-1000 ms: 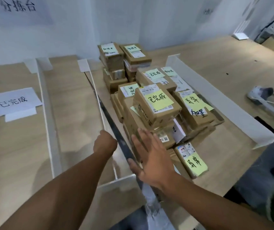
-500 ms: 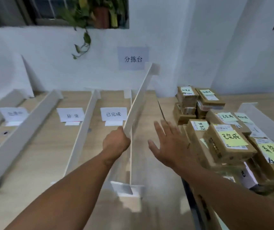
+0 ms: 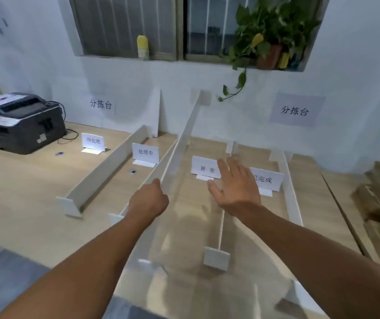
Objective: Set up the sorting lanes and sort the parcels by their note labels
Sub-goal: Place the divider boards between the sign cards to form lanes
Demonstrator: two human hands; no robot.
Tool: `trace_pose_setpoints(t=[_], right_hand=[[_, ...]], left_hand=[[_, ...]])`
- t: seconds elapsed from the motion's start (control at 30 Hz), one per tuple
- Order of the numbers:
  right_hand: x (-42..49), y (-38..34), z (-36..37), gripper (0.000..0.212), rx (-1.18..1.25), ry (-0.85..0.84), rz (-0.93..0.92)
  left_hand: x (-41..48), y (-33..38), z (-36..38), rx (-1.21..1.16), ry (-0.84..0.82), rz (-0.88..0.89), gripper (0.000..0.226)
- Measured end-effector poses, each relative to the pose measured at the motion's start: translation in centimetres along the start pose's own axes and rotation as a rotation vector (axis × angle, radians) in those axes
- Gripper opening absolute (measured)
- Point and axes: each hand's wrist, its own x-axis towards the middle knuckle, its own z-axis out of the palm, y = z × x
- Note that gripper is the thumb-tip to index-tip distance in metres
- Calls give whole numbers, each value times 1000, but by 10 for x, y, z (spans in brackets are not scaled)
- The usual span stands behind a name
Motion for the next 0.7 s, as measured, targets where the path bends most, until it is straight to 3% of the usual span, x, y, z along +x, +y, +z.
trace_pose_setpoints(t=[0.23,0.37,0.7], right_hand=[[64,-193,70,71,97,-113,-177],[99,-272,116,68,71,-105,-274],[229,-434,254,69,93,-287,-342]], left_hand=[[23,-187,-83,57,83,-151,17],[56,-274,-111,85,89,-224,17],[165,-459,-155,90,81,-347,15]])
